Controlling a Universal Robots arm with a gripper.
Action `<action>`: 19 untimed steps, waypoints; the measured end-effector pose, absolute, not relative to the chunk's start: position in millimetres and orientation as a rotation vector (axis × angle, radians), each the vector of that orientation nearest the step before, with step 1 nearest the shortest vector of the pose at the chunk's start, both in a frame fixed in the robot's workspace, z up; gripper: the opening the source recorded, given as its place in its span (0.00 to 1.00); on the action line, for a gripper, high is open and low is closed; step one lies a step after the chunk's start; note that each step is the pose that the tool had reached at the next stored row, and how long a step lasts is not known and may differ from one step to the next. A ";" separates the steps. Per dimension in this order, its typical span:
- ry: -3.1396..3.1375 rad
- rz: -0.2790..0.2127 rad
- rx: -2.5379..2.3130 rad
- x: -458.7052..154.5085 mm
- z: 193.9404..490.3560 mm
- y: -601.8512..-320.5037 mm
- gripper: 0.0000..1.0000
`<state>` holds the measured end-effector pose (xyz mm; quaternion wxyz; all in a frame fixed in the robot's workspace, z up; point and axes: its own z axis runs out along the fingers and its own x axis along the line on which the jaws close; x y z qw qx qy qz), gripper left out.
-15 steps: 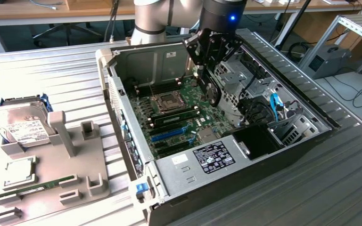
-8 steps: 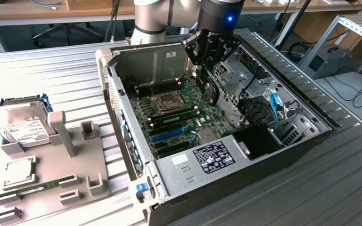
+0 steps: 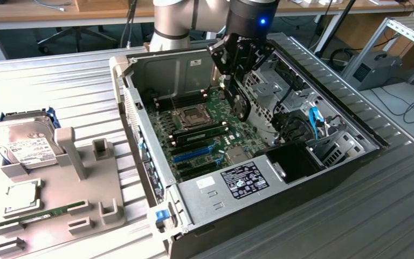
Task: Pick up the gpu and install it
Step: 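Insert the gpu into the slot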
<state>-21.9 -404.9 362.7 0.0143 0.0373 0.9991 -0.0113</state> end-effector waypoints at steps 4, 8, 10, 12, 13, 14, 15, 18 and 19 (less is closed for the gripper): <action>3.111 -0.035 0.116 -21.8 362.7 -404.9 0.26; 3.112 -0.035 0.065 -21.8 362.8 -404.9 0.26; 3.112 -0.034 0.027 -21.8 362.7 -404.9 0.26; 3.112 -0.033 -0.017 -21.8 362.7 -404.9 0.26; 3.111 -0.033 -0.040 -21.9 362.7 -404.9 0.26; 3.111 -0.033 -0.060 -21.8 362.8 -404.9 0.26; 3.110 -0.032 -0.083 -21.9 362.7 -405.0 0.26; 3.108 -0.032 -0.135 -21.9 362.7 -405.0 0.26; 3.107 -0.031 -0.162 -21.9 362.7 -404.9 0.26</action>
